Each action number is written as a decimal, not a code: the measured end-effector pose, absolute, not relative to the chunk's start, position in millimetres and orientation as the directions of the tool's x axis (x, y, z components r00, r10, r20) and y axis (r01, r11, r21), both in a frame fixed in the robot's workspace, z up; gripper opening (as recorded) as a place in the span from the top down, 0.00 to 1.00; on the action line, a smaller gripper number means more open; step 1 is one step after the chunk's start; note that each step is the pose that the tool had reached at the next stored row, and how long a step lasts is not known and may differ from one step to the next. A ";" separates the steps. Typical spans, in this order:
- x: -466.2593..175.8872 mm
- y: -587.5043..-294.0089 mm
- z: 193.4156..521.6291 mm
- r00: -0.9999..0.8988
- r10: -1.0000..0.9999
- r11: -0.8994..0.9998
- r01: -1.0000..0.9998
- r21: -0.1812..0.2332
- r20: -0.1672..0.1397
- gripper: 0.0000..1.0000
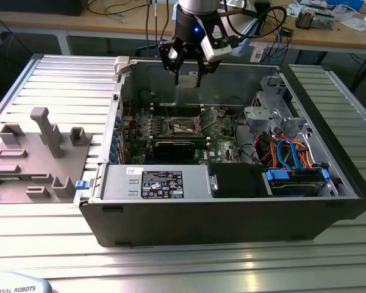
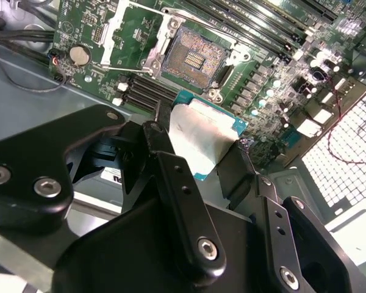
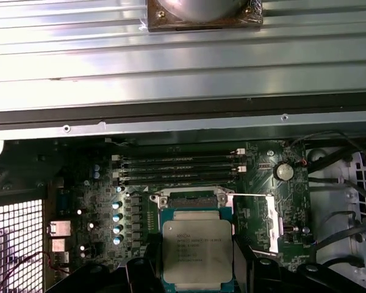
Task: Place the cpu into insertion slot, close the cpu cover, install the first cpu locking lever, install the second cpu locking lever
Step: 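Place the cpu into insertion slot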
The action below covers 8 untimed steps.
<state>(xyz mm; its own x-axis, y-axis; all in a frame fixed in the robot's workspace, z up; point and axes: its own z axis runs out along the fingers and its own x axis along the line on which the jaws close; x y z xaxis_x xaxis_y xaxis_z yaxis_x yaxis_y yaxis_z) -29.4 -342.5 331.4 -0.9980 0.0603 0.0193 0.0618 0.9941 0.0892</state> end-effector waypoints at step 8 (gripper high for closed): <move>-29.4 -342.5 331.2 -0.996 0.086 0.992 0.087 0.089 0.019 0.45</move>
<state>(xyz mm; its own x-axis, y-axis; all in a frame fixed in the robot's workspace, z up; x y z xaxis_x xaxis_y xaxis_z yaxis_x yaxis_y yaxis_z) -29.4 -342.5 331.2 -0.9961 0.0858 0.0194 0.0872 0.9922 0.0892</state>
